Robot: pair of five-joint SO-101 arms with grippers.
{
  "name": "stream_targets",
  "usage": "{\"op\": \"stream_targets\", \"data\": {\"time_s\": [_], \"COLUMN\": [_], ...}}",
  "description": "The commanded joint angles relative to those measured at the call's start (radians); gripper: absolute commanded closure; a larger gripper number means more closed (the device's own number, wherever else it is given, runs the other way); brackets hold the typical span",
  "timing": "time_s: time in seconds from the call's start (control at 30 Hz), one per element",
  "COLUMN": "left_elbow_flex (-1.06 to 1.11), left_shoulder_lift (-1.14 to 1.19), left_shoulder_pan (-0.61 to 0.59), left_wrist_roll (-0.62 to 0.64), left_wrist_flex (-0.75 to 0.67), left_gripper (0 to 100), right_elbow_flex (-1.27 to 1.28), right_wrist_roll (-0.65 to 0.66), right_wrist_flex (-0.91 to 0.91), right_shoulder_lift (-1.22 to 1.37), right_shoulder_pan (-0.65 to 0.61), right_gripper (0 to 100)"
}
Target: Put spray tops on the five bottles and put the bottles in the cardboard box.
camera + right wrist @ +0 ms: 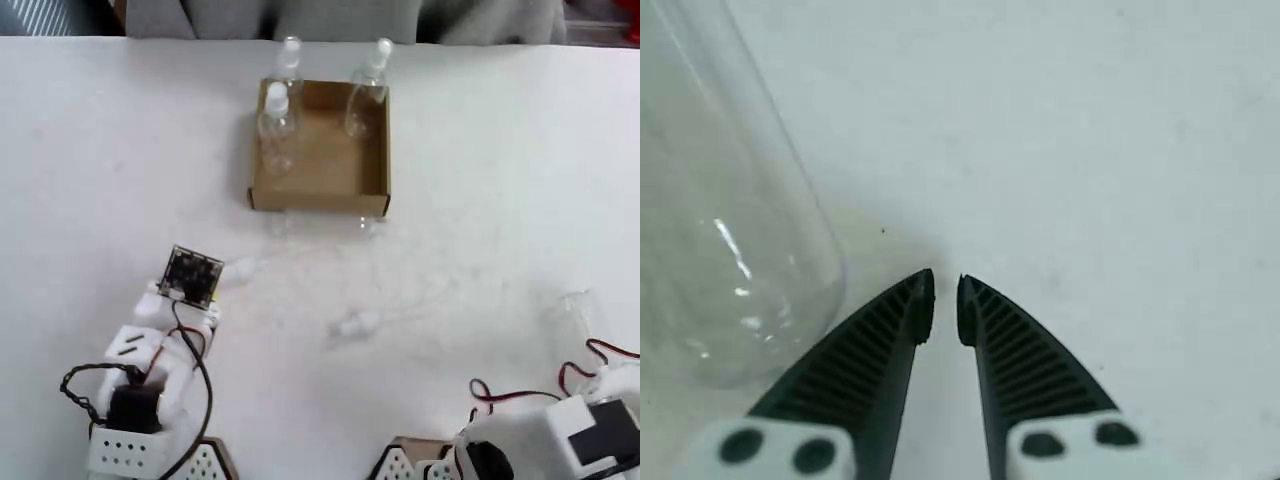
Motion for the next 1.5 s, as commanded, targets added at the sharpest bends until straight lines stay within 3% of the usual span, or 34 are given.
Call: {"op": "stream_targets", "data": {"time_s": [0.0,0.53,0.77,1.47], "left_elbow_flex": [-0.003,-0.003,-0.003,-0.003], "left_shoulder_lift": [-0.010,-0.010,-0.010,-0.010], "left_shoulder_pan": [-0.005,-0.005,-0.005,-0.005], "left_wrist_roll": [-0.005,-0.005,-0.005,-0.005], "left_wrist_flex": [0.003,0.003,0.003,0.003], "left_gripper": [98,97,97,97], "right_elbow_flex": [-0.040,-0.029,0.063,0.161], "right_wrist_roll": [0.011,0.012,0.002,-0.399], "right_wrist_flex": [-0.012,0.358,0.417,0.346], "right_shoulder_lift": [0.015,-0.101,-0.170,-0.357], "right_shoulder_pan": [0.010,-0.051,-0.186,-0.673], "right_gripper": [98.1,98.1,98.1,98.1]}}
